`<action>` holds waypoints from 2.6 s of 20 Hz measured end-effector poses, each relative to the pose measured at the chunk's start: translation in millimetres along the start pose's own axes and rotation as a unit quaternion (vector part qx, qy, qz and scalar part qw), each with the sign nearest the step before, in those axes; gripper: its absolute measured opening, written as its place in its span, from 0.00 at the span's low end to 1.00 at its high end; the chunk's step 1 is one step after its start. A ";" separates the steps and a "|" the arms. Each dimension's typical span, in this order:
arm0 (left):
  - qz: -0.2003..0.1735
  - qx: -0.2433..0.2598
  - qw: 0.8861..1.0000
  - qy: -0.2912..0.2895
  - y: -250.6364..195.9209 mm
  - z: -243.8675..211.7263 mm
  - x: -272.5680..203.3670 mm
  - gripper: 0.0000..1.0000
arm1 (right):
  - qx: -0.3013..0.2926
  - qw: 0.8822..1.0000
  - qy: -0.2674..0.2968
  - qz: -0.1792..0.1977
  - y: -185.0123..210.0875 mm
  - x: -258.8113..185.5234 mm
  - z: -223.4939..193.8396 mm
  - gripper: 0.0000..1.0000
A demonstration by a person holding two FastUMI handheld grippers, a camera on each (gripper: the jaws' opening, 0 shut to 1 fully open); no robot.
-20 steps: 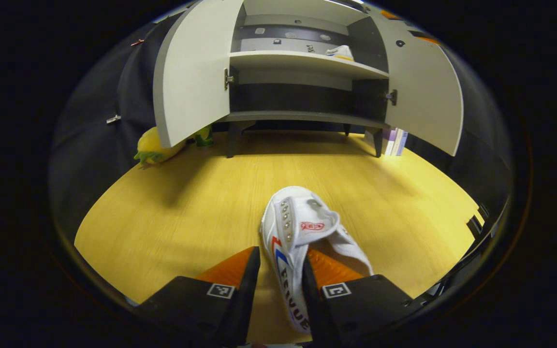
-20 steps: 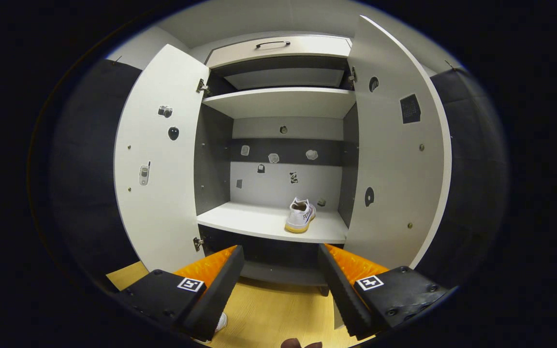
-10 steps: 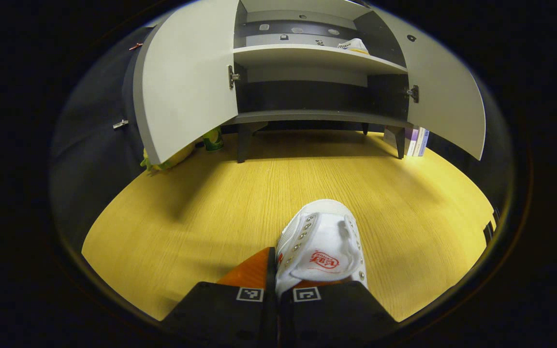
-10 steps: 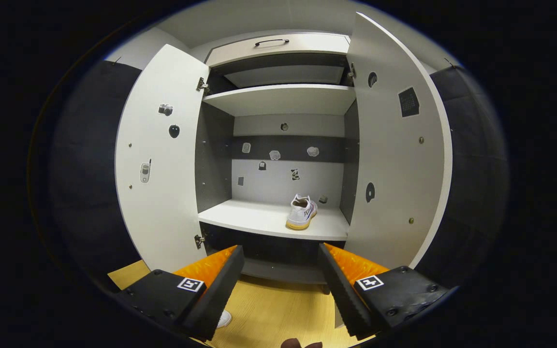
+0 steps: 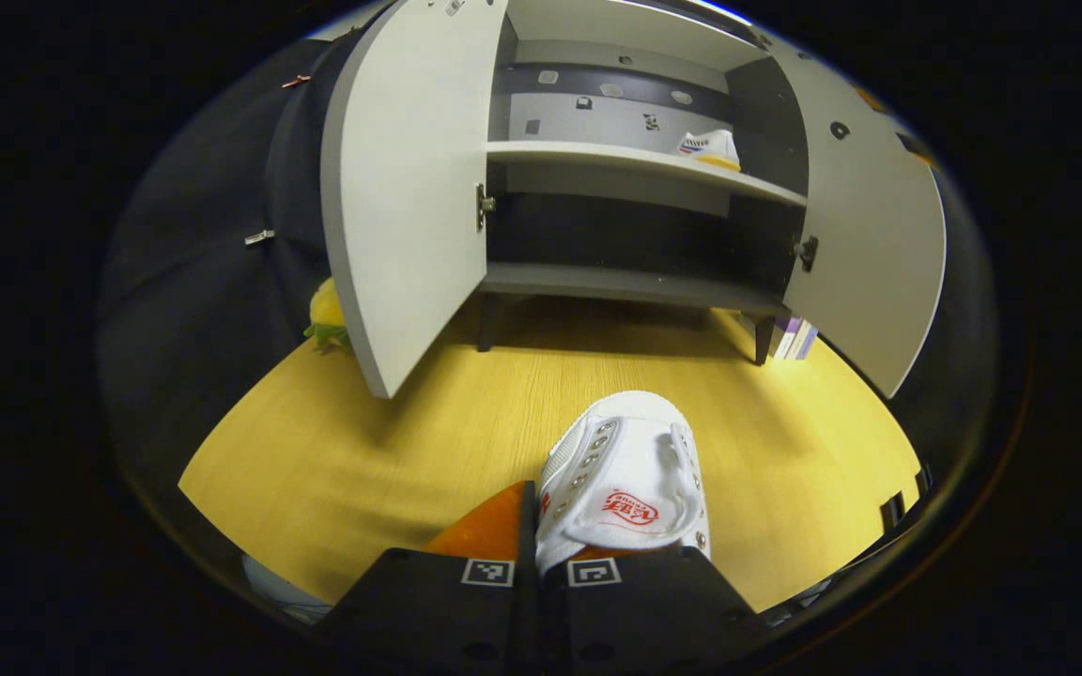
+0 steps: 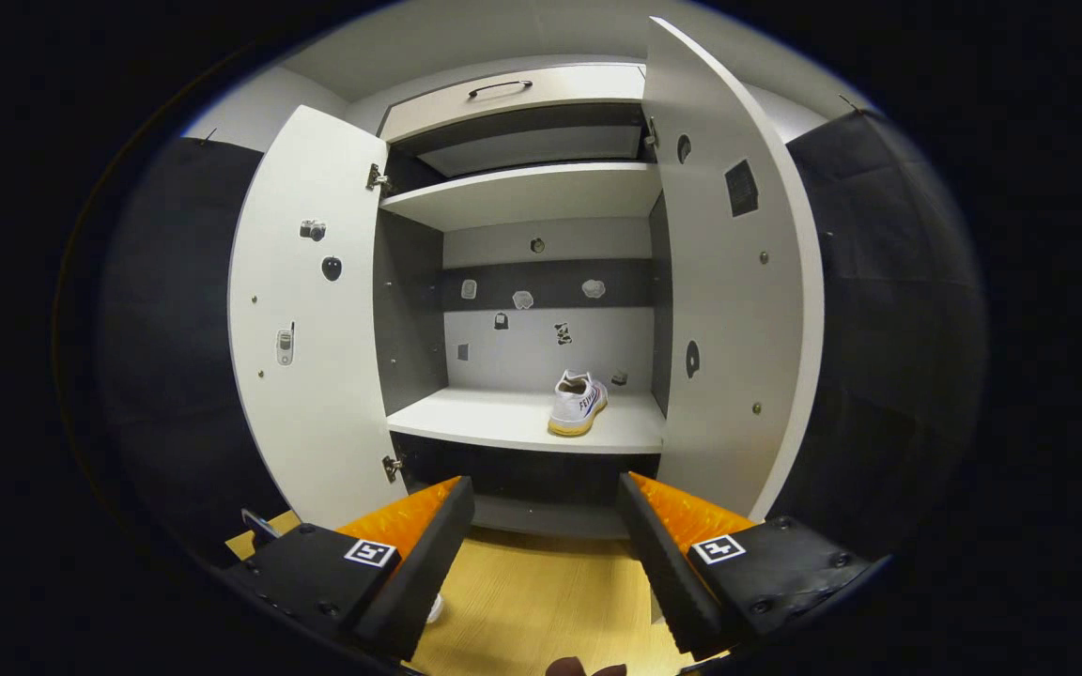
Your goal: Grab one shoe with the right hand and put it into the shoe cabinet, grab the other shoe with the left hand and put it into the shoe cabinet; then close the right door with the right hand and the left door with the left hand.
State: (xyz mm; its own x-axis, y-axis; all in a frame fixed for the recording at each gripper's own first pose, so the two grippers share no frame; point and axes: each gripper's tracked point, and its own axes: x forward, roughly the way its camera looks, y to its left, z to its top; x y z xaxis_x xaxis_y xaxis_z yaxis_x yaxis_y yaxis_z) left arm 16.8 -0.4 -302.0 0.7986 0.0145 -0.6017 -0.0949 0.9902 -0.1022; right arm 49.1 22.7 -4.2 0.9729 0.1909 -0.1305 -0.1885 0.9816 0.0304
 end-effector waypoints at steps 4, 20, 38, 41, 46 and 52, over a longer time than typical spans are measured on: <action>0.015 -0.015 1.000 -0.008 -9.8 50.7 -25.7 0.06 | -0.002 1.000 0.003 0.001 -9.3 -14.0 -0.3 0.98; 0.039 -0.051 0.991 -0.115 -64.9 280.0 -15.0 0.06 | -0.005 1.000 -0.018 -0.021 -85.5 -45.6 16.4 0.98; 0.105 -0.067 0.989 -0.084 -55.1 446.0 160.7 0.06 | 0.003 0.992 -0.017 -0.128 -187.4 -72.5 9.6 0.98; 0.120 -0.063 0.989 -0.066 -48.7 453.8 191.0 0.06 | 0.003 0.989 -0.014 -0.149 -202.2 -77.8 8.6 0.98; 0.138 -0.052 0.988 -0.046 -45.2 457.2 229.1 0.06 | -0.004 0.984 -0.013 -0.179 -221.3 -87.5 8.5 0.98; 0.144 -0.053 0.988 -0.034 -46.8 448.9 247.7 0.06 | -0.005 0.980 -0.010 -0.199 -228.6 -98.8 7.3 0.98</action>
State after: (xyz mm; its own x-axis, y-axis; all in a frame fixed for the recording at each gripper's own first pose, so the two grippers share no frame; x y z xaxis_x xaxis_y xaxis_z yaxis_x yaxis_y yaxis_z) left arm 485.9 19.1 -90.7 0.7662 0.3070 -0.5645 -0.3838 0.9232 -0.0189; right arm -2.9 -220.6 8.9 0.9720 -0.2075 -0.1101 0.2056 0.9782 -0.0285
